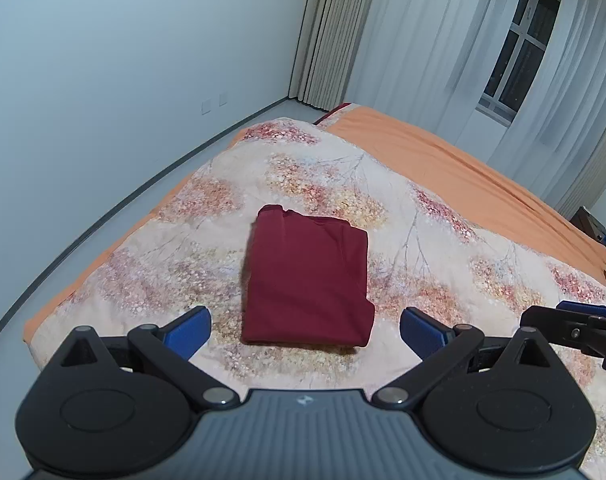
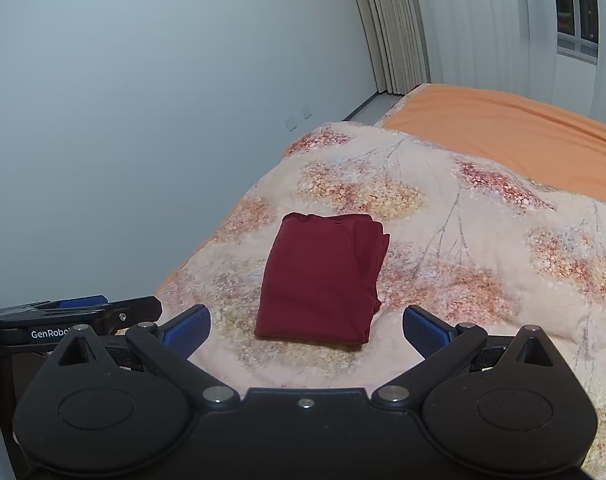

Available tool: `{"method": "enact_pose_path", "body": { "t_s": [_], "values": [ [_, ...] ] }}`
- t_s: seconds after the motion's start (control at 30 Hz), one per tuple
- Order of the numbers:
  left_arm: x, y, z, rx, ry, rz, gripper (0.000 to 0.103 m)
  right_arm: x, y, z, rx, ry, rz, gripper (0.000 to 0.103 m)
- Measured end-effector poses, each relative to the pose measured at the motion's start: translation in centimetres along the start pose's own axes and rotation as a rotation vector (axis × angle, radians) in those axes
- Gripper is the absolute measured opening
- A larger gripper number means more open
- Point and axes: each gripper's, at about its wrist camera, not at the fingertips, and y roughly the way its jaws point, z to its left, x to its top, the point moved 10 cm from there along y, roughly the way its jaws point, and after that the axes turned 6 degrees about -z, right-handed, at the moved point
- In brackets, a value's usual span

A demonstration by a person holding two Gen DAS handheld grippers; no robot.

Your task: Fold small clothes

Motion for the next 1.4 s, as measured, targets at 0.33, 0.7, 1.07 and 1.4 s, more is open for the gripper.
{"method": "enact_pose_path", "body": {
  "t_s": [0.33, 0.7, 1.07, 1.4],
  "values": [
    [-0.34, -0.10, 0.32, 0.002, -0.007, 0.005, 0.102, -0.03, -0.05, 0.40, 0.002, -0.005, 0.000, 0.102],
    [-0.39, -0.14, 0.57, 0.011, -0.008, 0.009, 0.103, -0.06, 0.04, 0.60, 0.008, -0.009, 0.002, 0.102],
    [-0.45, -0.09, 0.50, 0.013, -0.008, 0.012, 0.103, -0.14, 0.23, 0.62, 0.015, -0.009, 0.004, 0.102],
    [-0.46, 0.09, 0.42, 0.016, -0.008, 0.015, 0.103, -0.16, 0.52, 0.58, 0.018, -0.006, 0.009, 0.102]
  ]
}}
